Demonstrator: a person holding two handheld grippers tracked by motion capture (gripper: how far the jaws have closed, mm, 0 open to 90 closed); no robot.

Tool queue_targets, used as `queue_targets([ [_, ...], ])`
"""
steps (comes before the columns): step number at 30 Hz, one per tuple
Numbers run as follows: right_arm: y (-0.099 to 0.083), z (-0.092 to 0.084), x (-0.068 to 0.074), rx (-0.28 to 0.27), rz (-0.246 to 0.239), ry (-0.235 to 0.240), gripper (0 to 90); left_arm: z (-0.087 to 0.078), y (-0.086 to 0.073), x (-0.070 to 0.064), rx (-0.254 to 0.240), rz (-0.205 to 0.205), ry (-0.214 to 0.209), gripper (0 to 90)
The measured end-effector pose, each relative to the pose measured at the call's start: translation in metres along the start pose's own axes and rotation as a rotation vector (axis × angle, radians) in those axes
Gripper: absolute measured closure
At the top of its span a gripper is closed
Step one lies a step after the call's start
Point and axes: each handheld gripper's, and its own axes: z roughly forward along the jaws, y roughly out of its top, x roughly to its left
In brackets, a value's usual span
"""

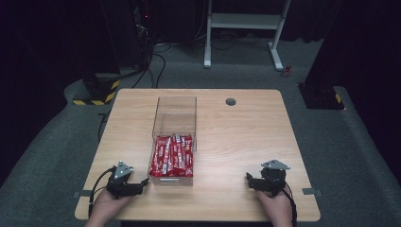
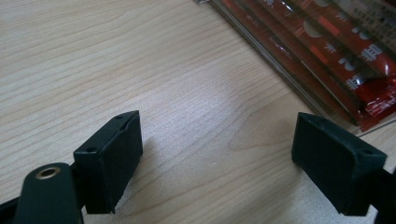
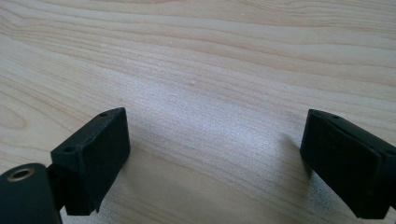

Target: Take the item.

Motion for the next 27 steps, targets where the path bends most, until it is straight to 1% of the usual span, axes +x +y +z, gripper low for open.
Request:
queue_targets([
  [7, 0.000, 0.001, 0.000, 0.000, 0.002, 0.002, 8.3, -0.001, -0.001, 0.001, 0.002, 0.001, 0.004, 17.3],
  [11, 0.001, 0.001, 0.000, 0.001, 0.004, 0.003, 8.3, -0.002, -0.001, 0.001, -0.005, -0.013, 0.006, 18.6],
  [13, 0.001, 0.001, 0.000, 0.002, 0.005, 0.003, 8.2, -0.002, -0.002, 0.002, -0.005, -0.010, 0.007, 18.6],
  [14, 0.002, 0.001, 0.000, 0.006, -0.002, 0.008, 8.3, -0.004, -0.003, 0.000, -0.003, -0.005, 0.014, 18.5],
  [15, 0.002, 0.001, -0.001, 0.007, 0.000, 0.010, 8.5, -0.005, -0.004, 0.000, -0.001, -0.010, 0.013, 18.6],
  [18, 0.005, 0.001, -0.002, 0.015, 0.010, 0.018, 9.8, -0.007, -0.006, -0.001, -0.002, -0.006, 0.016, 18.6],
  [19, 0.006, 0.001, -0.002, 0.013, 0.018, 0.031, 10.3, -0.008, -0.007, -0.002, -0.004, -0.011, 0.013, 18.6],
  [20, 0.009, 0.000, -0.001, -0.001, 0.005, 0.026, 10.5, -0.009, -0.008, -0.002, -0.004, -0.007, 0.010, 18.6],
  [22, 0.009, 0.000, 0.000, -0.007, 0.004, 0.025, 10.7, -0.009, -0.008, -0.002, -0.003, -0.006, 0.009, 18.6],
  [23, 0.010, -0.002, 0.001, -0.020, -0.007, 0.023, 10.9, -0.009, -0.008, -0.002, -0.003, -0.005, 0.008, 18.6],
  [27, 0.011, -0.003, 0.005, -0.031, -0.014, 0.024, 11.1, -0.009, -0.008, -0.002, -0.002, -0.003, 0.006, 18.3],
])
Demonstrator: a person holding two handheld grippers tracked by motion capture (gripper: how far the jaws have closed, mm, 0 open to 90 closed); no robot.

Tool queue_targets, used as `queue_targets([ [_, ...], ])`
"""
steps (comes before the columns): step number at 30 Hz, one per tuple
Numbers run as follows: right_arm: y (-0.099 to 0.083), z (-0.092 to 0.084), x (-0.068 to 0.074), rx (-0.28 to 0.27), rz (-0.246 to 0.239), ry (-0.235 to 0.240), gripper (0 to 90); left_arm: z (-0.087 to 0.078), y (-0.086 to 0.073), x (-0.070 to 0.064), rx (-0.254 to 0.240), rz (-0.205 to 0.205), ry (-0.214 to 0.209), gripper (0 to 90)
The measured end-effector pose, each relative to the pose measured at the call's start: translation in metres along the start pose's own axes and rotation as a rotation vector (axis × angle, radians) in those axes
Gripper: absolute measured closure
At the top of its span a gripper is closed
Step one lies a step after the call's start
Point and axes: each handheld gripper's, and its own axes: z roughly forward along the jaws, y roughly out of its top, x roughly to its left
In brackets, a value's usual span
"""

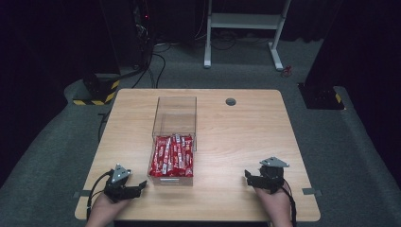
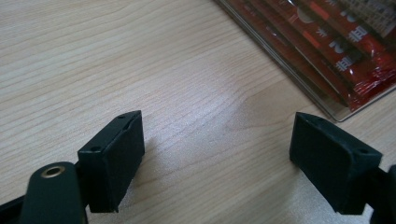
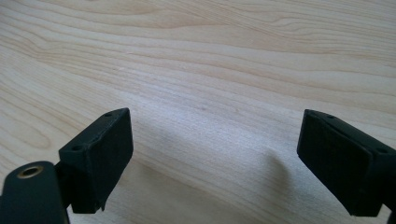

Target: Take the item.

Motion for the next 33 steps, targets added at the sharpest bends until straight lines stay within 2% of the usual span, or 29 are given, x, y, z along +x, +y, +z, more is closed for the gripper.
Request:
queue_targets([
  [22, -0.001, -0.001, 0.006, -0.017, -0.004, 0.032, 12.1, 0.001, 0.000, 0.000, 0.000, 0.004, -0.003, 17.7],
  [33, 0.005, -0.003, 0.015, -0.053, -0.025, 0.056, 12.3, 0.001, 0.001, 0.000, 0.001, 0.005, -0.003, 17.6],
])
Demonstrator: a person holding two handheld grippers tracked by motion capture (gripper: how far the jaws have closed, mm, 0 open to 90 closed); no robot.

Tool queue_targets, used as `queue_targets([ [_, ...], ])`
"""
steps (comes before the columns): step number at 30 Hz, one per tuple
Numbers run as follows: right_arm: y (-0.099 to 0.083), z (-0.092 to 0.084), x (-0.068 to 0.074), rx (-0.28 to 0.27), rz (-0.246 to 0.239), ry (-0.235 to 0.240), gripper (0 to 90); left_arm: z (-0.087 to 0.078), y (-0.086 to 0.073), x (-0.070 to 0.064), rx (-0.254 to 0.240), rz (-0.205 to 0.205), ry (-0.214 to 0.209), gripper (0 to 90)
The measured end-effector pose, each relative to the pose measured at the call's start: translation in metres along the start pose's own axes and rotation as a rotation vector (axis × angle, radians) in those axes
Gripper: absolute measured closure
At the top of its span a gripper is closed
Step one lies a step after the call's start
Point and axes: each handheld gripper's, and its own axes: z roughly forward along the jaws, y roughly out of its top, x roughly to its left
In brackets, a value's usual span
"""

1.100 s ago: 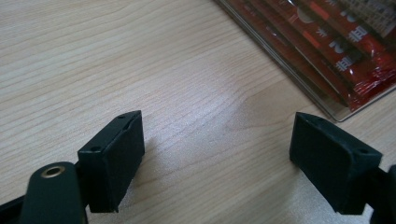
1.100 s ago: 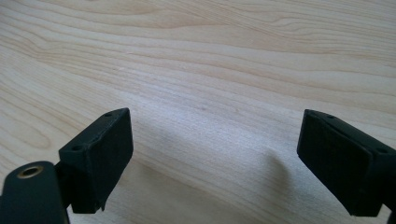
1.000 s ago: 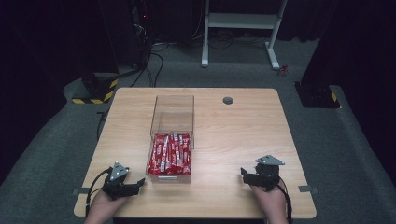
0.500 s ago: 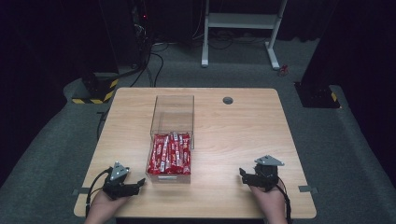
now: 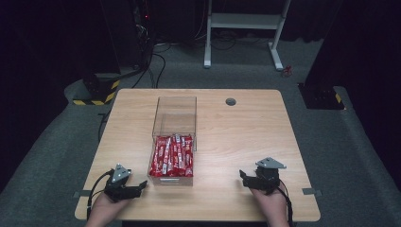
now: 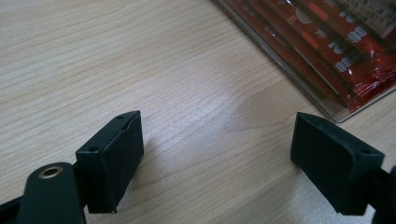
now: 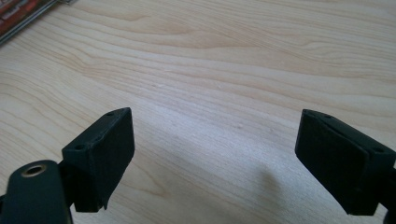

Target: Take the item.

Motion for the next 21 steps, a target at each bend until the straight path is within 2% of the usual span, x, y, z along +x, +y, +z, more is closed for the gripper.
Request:
queue_targets([
  [10, 0.003, 0.002, 0.005, -0.010, -0.019, 0.020, 12.5, 0.000, 0.000, 0.000, -0.001, 0.000, -0.002, 17.6],
  [13, 0.006, 0.000, 0.006, -0.034, -0.023, 0.024, 12.6, -0.001, -0.001, 0.000, 0.000, 0.000, -0.002, 17.6],
  [14, 0.009, -0.002, 0.007, -0.059, -0.032, 0.025, 12.7, -0.001, -0.001, 0.000, 0.001, 0.001, -0.001, 17.6],
  [16, 0.011, -0.003, 0.009, -0.066, -0.019, 0.031, 12.6, -0.001, -0.001, -0.001, 0.000, -0.002, -0.002, 17.6],
  [18, 0.014, -0.003, 0.011, -0.082, -0.039, 0.037, 12.6, -0.002, -0.001, -0.001, 0.002, 0.001, -0.002, 17.7],
  [21, 0.016, -0.004, 0.014, -0.085, -0.042, 0.044, 12.6, -0.002, -0.001, -0.001, 0.002, 0.001, -0.002, 17.6],
])
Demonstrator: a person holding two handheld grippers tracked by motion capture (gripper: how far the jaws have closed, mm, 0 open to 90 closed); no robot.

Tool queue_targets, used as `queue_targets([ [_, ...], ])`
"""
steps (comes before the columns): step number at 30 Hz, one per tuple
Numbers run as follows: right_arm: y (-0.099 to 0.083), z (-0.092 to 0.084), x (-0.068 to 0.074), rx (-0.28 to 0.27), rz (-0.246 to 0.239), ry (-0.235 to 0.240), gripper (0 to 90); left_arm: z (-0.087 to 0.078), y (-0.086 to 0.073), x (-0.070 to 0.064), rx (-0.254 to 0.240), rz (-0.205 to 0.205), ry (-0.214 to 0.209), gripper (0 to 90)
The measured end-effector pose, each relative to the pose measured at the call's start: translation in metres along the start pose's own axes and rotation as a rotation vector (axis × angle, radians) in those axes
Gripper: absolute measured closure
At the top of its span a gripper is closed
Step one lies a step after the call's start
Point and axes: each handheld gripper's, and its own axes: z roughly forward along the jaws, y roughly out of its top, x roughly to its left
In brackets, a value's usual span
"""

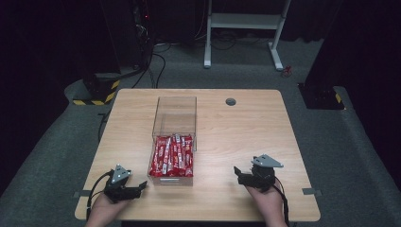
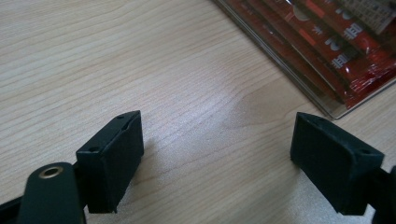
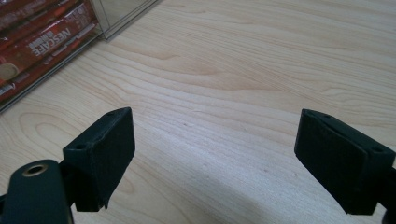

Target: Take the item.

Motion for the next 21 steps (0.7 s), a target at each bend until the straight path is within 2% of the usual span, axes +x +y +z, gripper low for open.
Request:
queue_targets([
  [10, 0.000, 0.004, 0.002, 0.011, -0.015, 0.003, 12.7, 0.000, 0.000, 0.000, -0.001, 0.000, -0.001, 17.5],
  [18, 0.008, 0.003, 0.005, -0.040, -0.015, 0.023, 12.7, 0.000, 0.000, 0.000, 0.001, 0.002, -0.003, 17.5],
  [21, 0.013, 0.004, 0.007, -0.041, -0.019, 0.034, 12.7, 0.000, 0.000, 0.000, 0.001, 0.002, -0.003, 17.5],
])
